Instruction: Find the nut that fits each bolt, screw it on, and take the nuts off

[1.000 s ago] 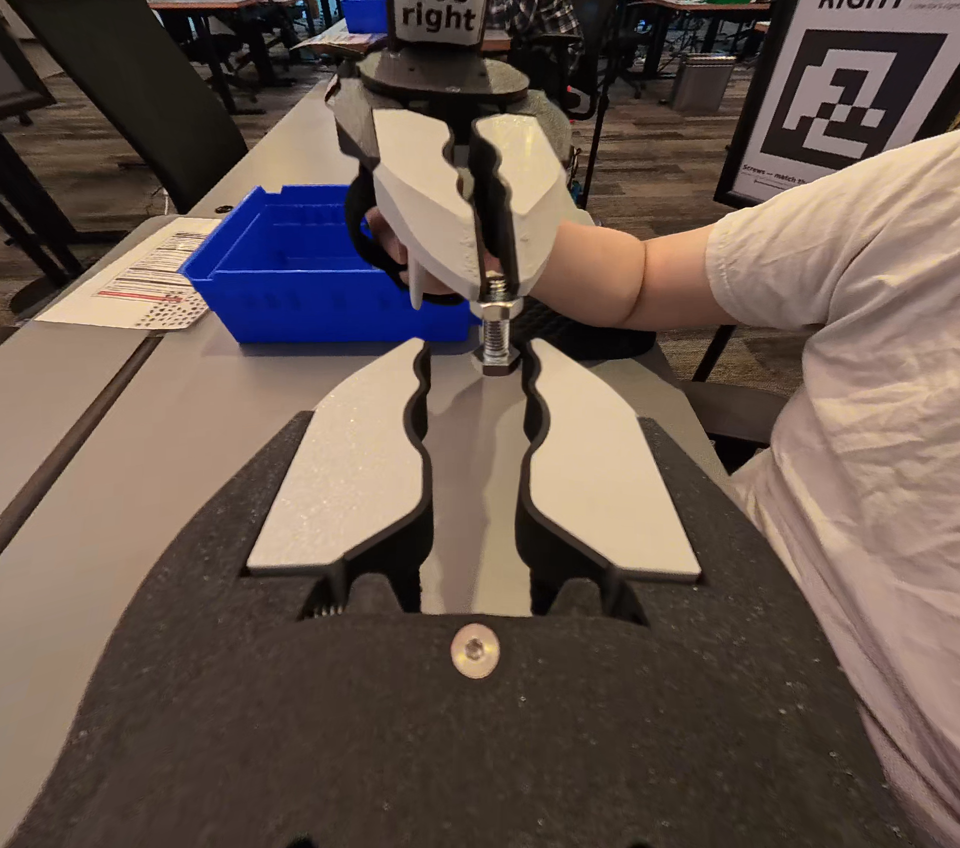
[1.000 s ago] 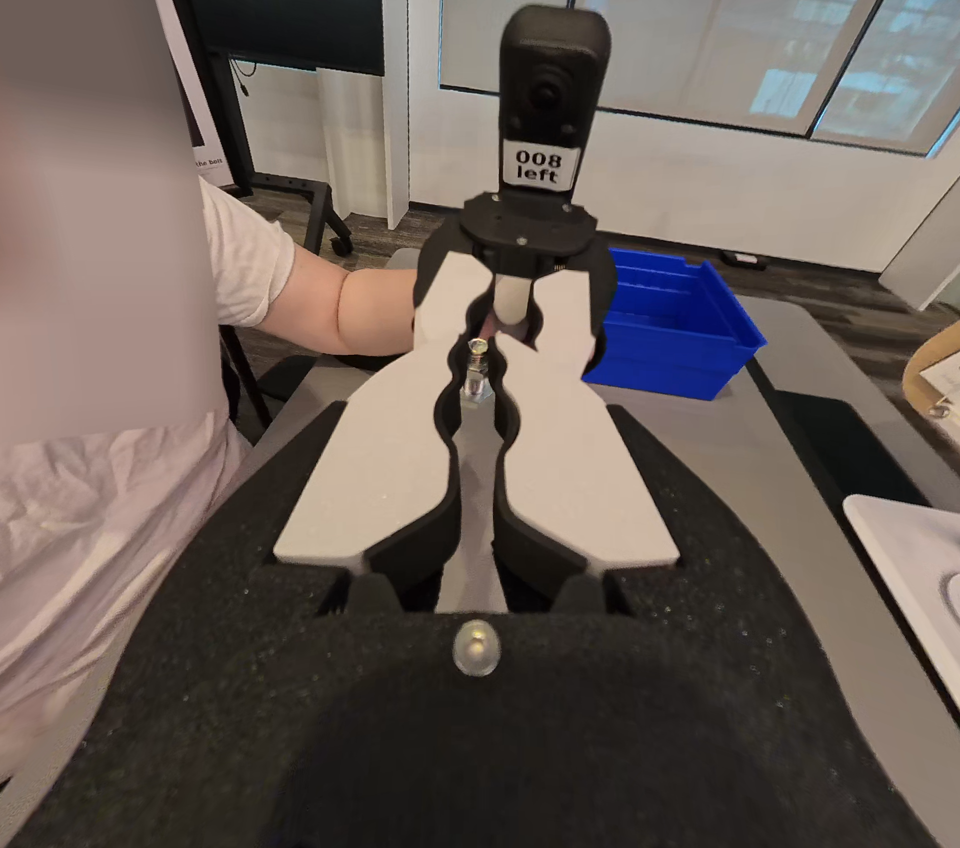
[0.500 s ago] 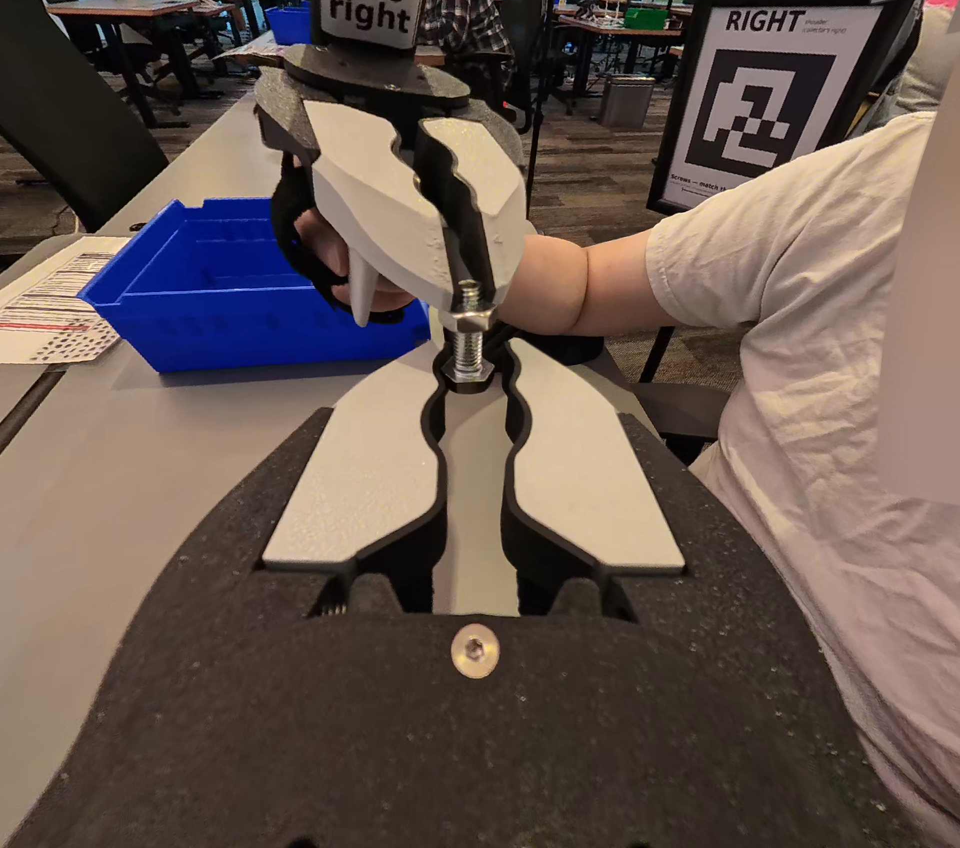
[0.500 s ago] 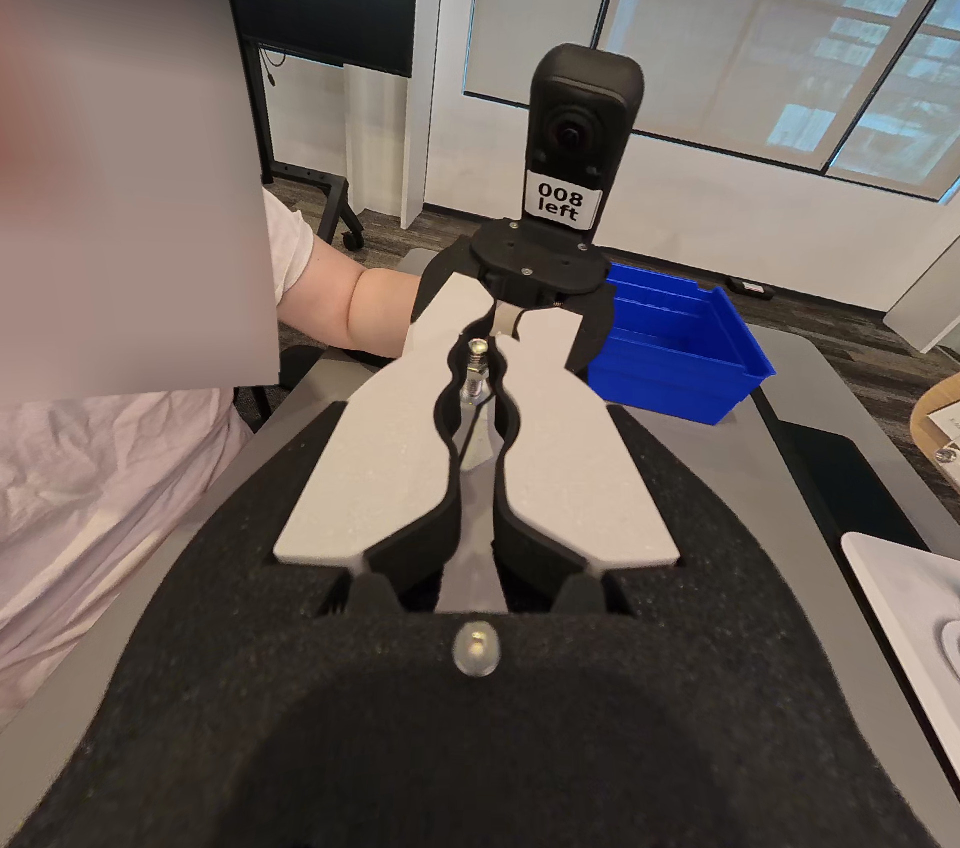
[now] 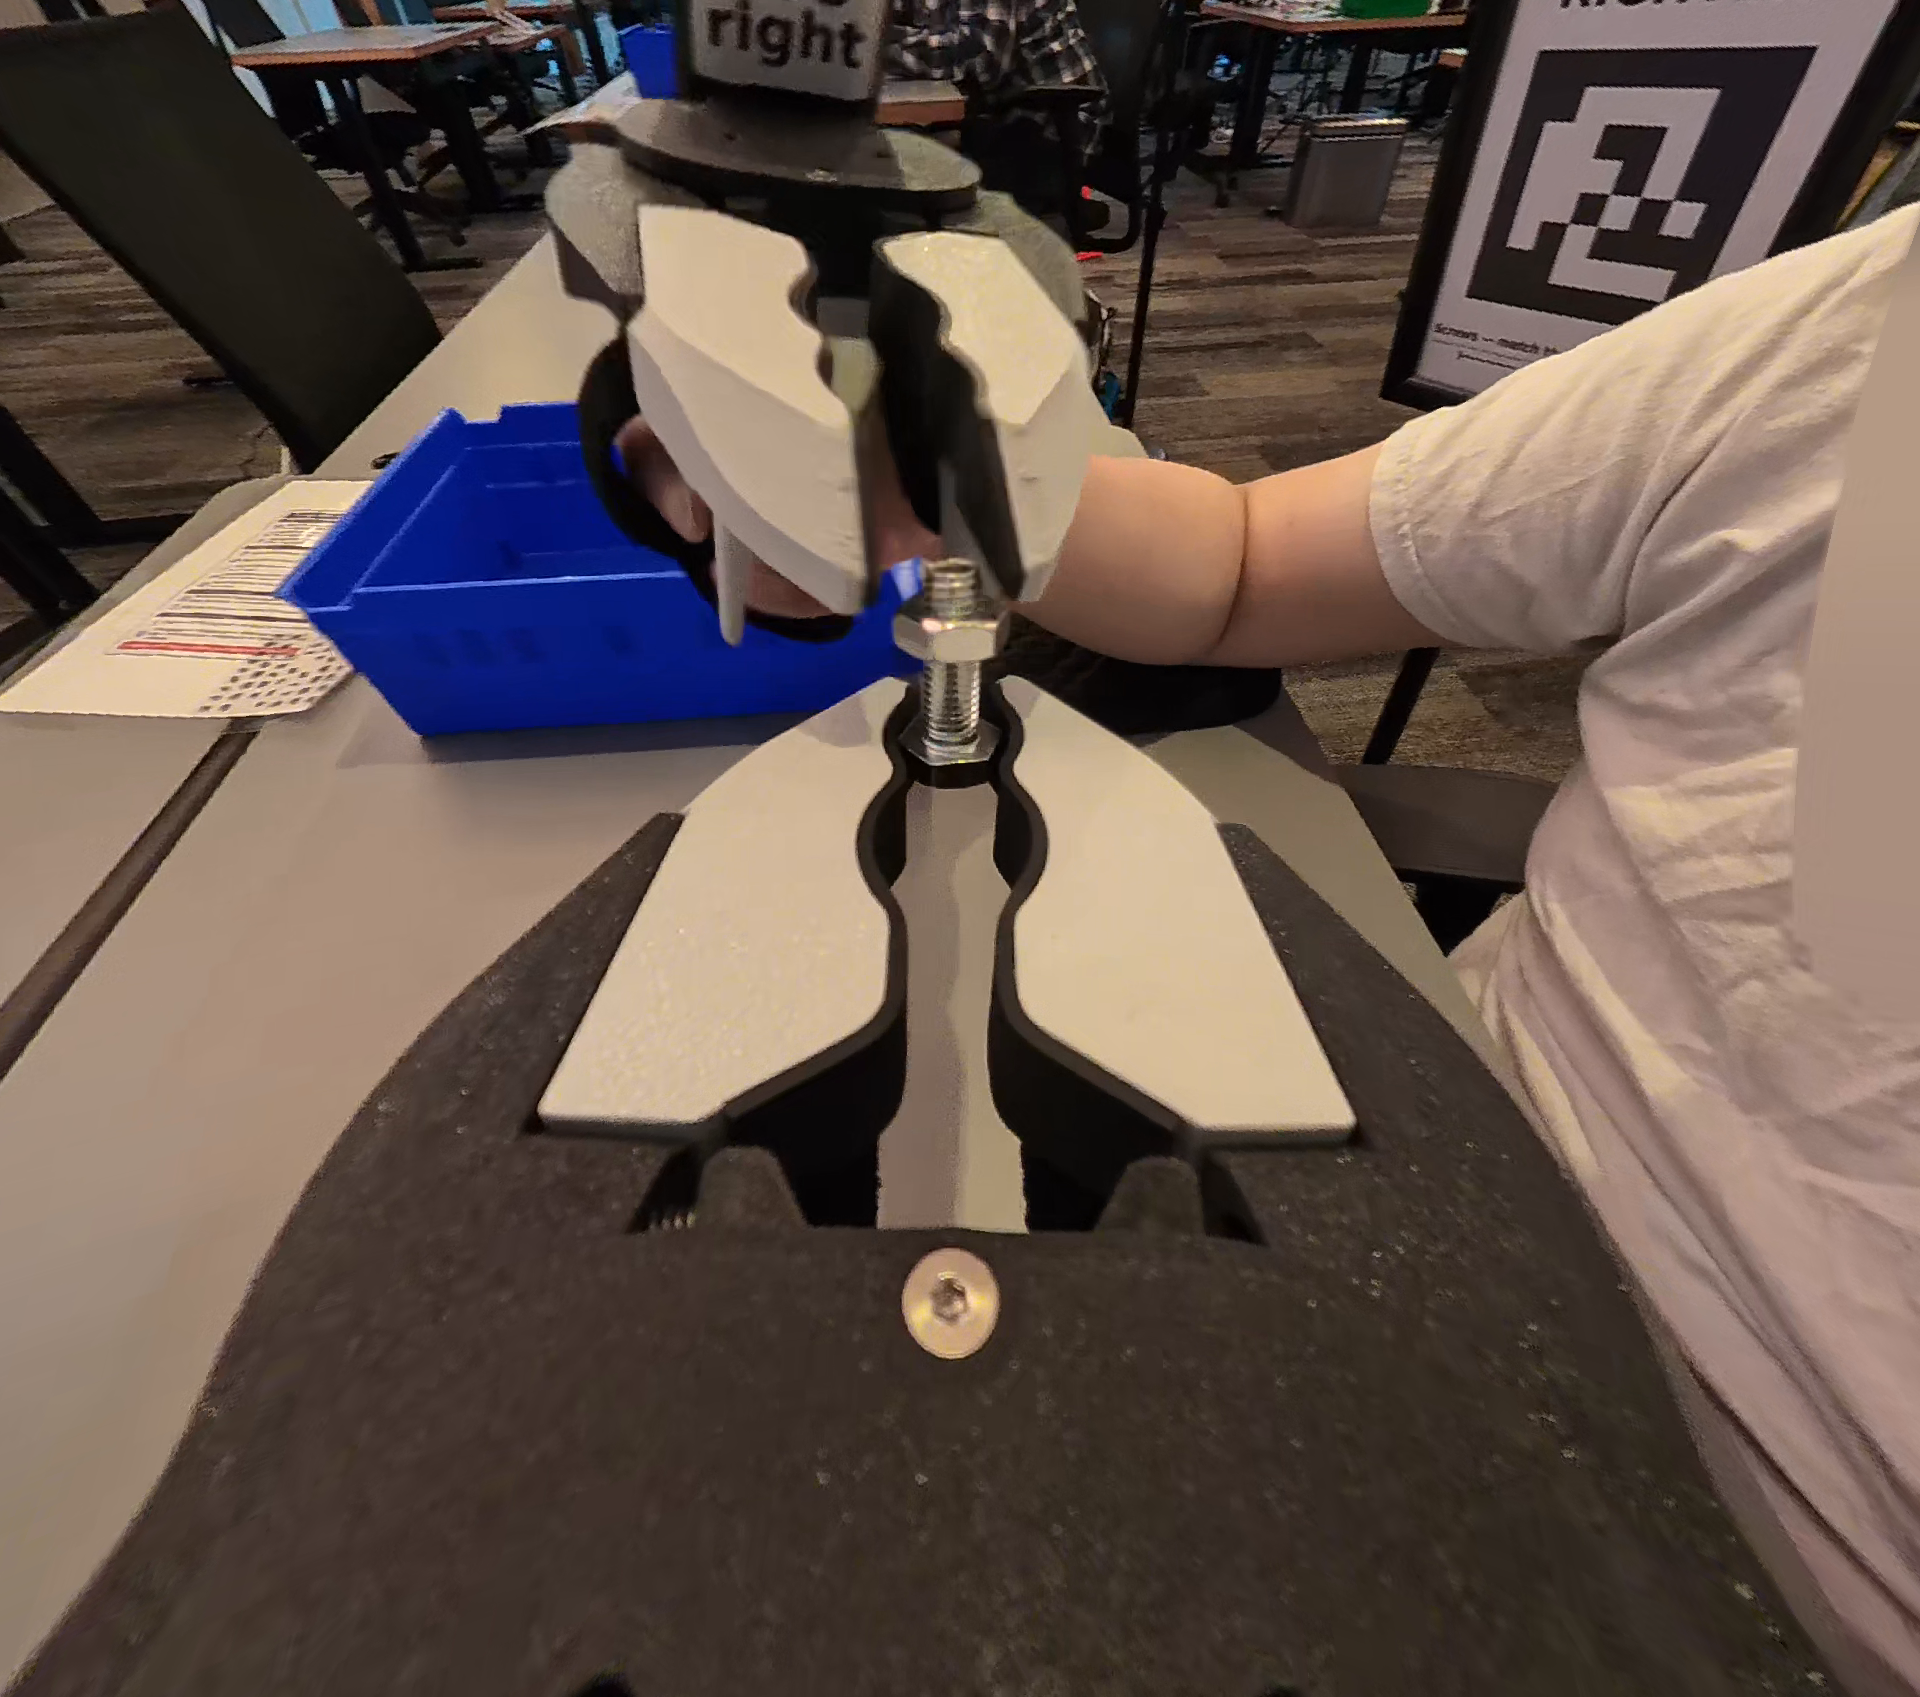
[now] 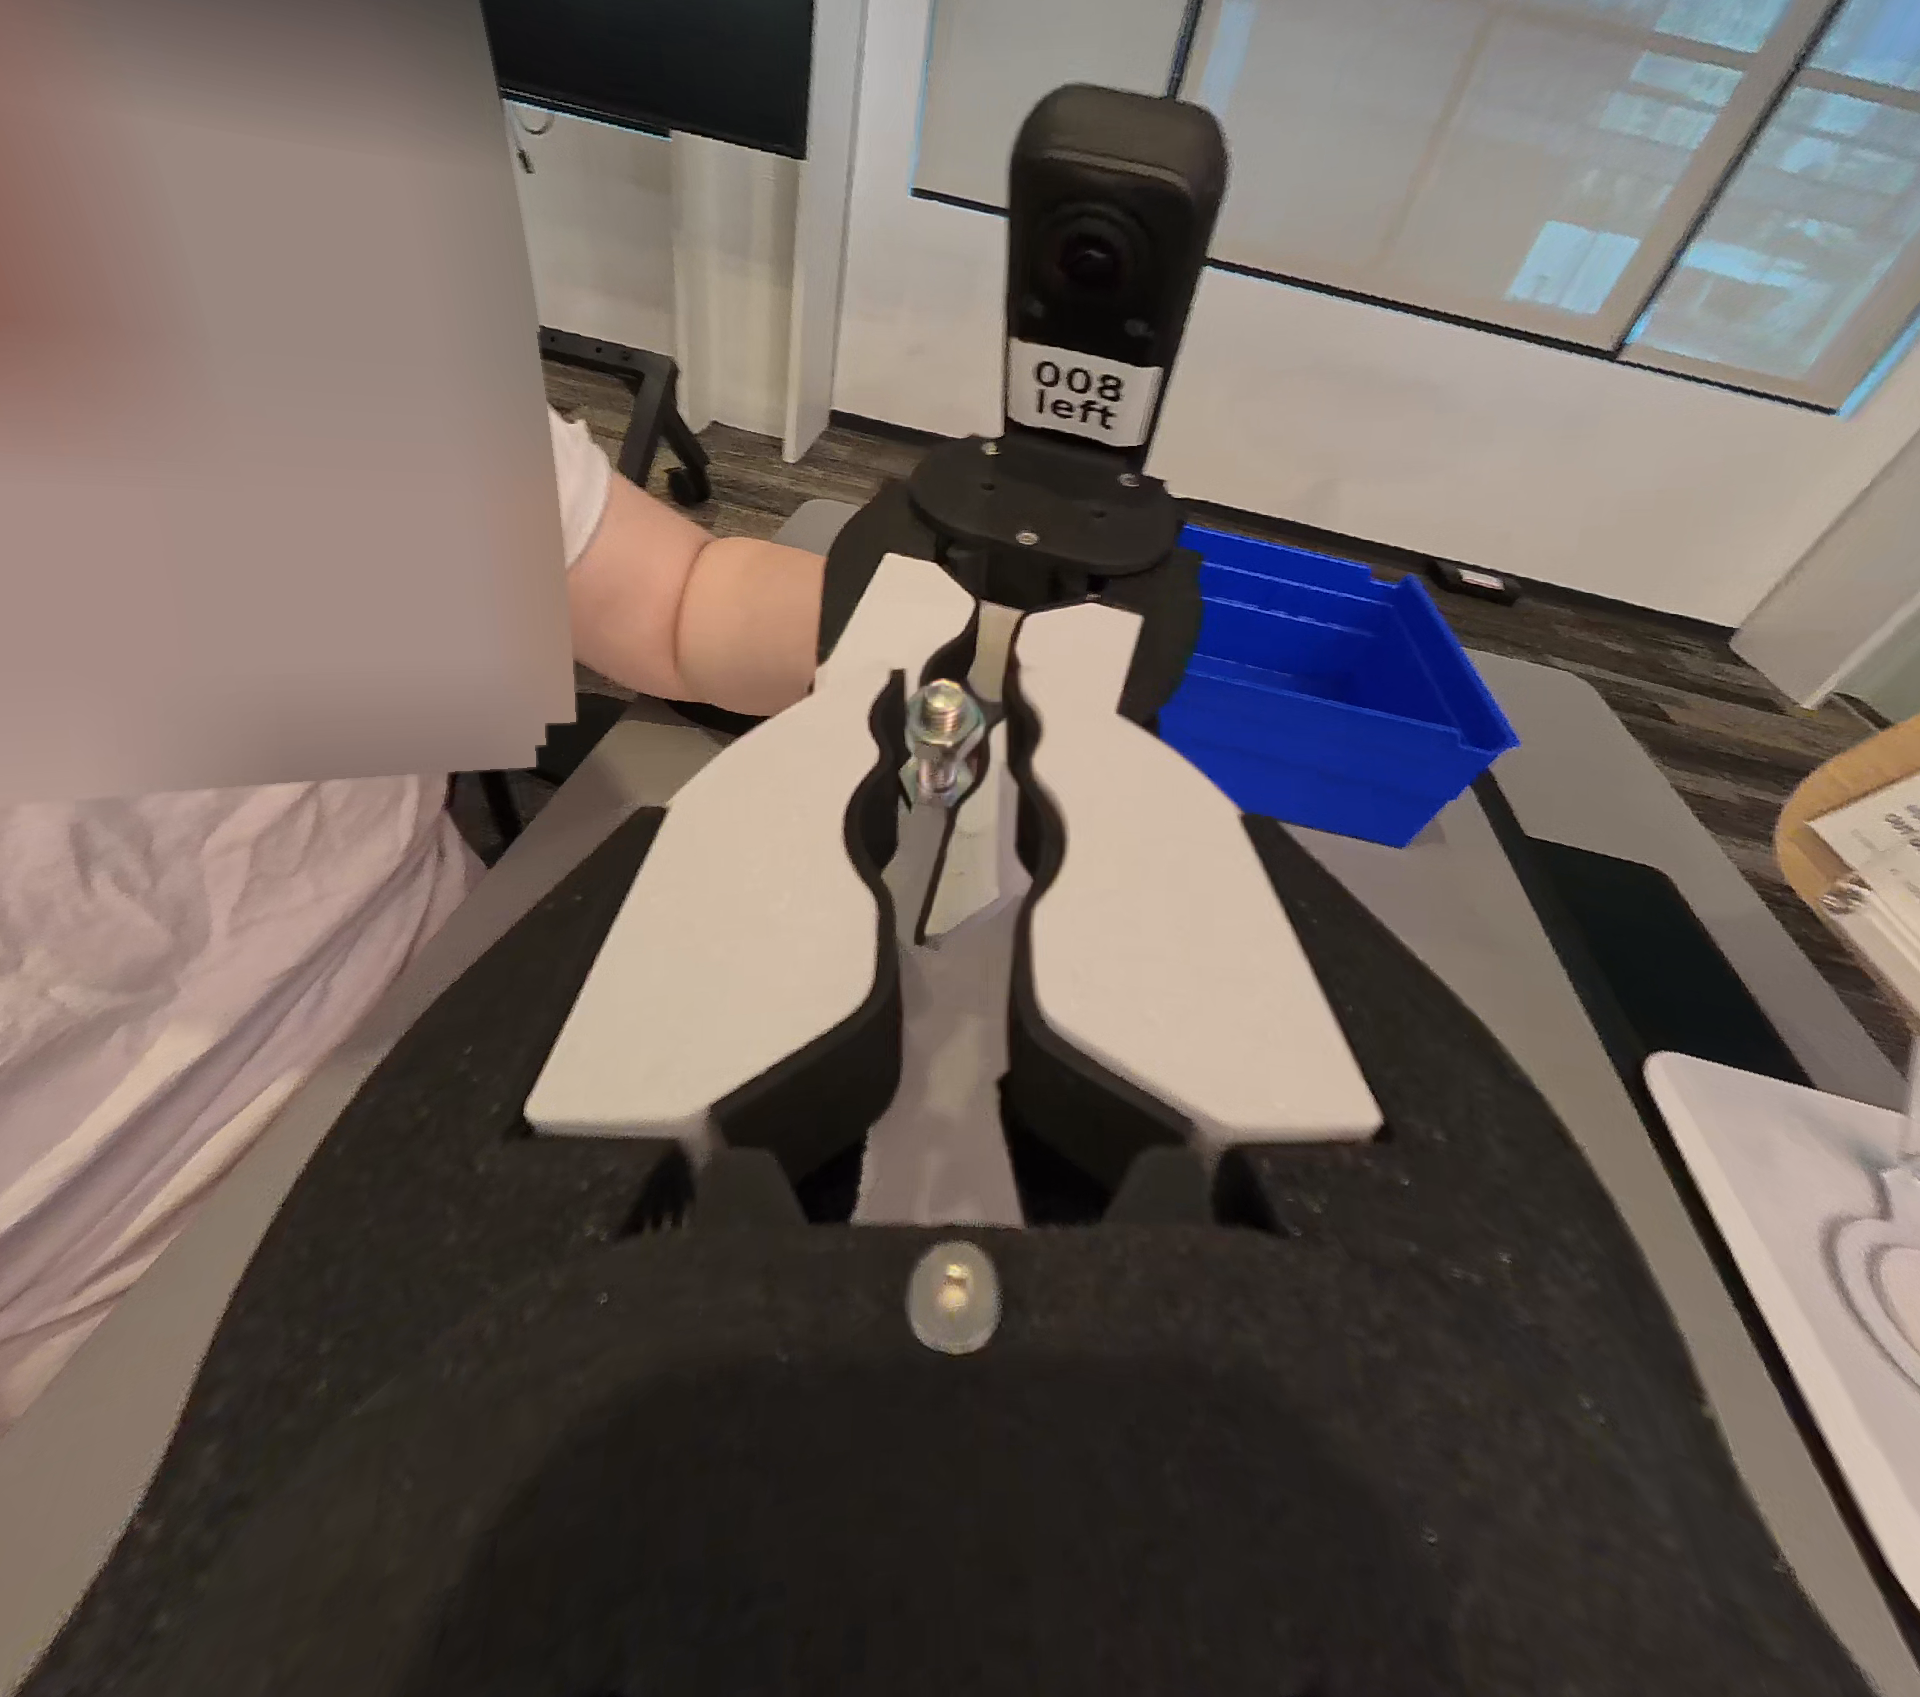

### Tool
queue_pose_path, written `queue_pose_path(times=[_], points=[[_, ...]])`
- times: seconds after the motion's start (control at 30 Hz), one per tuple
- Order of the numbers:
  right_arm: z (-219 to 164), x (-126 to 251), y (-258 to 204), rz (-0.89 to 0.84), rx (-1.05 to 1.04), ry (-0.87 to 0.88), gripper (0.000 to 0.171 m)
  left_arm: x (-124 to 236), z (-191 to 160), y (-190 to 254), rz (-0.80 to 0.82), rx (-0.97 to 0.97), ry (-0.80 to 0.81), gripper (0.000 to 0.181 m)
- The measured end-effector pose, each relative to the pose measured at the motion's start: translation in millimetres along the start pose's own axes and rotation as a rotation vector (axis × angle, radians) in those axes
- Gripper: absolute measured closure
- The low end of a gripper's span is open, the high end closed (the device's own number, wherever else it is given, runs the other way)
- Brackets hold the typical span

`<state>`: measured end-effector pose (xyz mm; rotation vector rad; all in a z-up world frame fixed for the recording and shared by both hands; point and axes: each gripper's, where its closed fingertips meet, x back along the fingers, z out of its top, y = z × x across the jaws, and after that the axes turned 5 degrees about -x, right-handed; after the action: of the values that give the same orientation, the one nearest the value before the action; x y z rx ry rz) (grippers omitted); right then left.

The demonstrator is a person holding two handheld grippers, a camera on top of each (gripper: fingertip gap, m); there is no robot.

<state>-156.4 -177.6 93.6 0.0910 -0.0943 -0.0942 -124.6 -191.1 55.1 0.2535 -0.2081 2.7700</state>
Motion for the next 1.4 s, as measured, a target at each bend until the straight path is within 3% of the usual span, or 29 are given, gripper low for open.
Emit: queue_pose_path(times=[0.17,0.37,0.83,1.4], points=[[9.5,5.8,27.1,-0.225,-0.047,0.022,0.140,9.9,5.6,-29.7,0.202,0.024,0.036,0.170],[4.3,-0.1,42.1,-0.390,-0.087,-0.009,0.137,19.4,10.3,-44.4,0.311,0.051,0.072,0.170],[11.3,5.0,37.3,-0.269,-0.206,0.084,0.145,18.8,15.0,-39.0,0.253,0.098,0.120,0.171],[10.5,-3.2,27.1,-0.206,-0.186,0.072,0.150,13.6,18.5,-29.8,0.215,0.081,0.125,0.171]])
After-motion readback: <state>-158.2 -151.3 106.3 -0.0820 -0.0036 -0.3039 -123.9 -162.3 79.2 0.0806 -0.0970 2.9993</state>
